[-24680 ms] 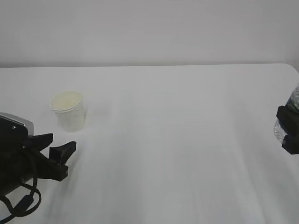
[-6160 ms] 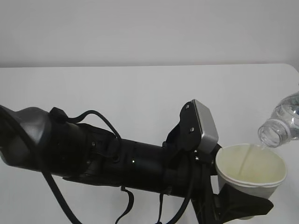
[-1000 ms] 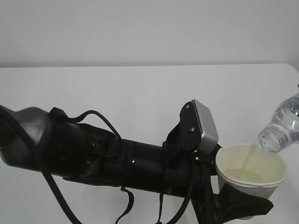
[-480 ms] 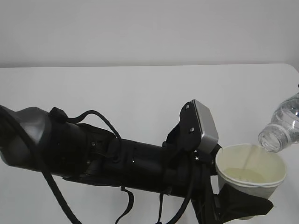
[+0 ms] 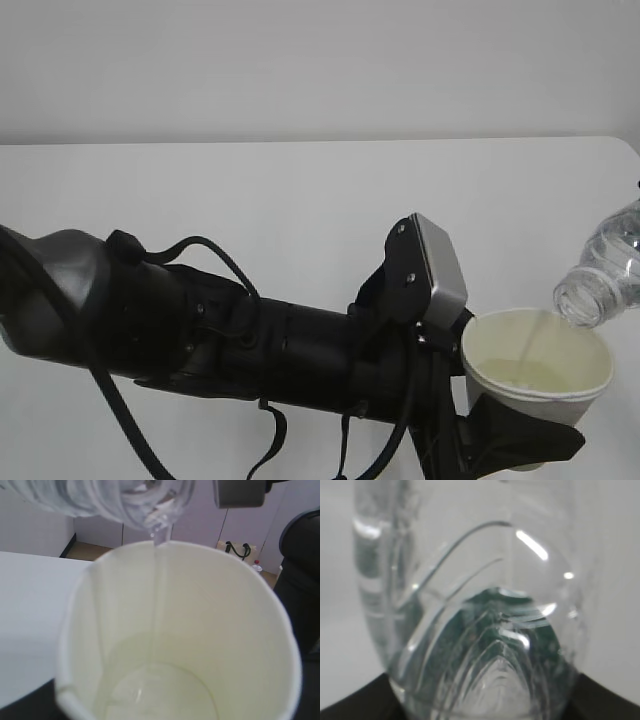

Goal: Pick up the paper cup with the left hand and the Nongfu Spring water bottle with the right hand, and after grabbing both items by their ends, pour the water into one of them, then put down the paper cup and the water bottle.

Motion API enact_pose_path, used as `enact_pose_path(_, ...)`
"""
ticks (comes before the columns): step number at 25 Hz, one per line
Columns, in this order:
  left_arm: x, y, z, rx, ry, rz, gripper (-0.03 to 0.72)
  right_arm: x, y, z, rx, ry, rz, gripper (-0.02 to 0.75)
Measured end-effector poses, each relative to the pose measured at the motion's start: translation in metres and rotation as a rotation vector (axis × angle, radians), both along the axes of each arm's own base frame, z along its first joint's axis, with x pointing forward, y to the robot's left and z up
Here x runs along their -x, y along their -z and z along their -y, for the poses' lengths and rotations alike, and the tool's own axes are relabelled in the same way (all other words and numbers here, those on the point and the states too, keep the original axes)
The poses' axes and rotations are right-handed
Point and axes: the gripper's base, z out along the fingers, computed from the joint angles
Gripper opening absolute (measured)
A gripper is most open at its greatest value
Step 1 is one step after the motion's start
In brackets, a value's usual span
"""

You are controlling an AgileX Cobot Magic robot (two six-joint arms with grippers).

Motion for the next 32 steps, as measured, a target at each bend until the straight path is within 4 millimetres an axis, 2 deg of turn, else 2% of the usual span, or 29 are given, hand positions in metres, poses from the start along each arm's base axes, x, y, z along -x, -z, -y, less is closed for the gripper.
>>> enact_pose_path(32, 0.0000, 0.0000, 0.0000, 0.000, 0.000, 0.000, 0.463, 0.0000, 0.0000, 0.0000, 0.001, 0.000, 0.000, 0.418)
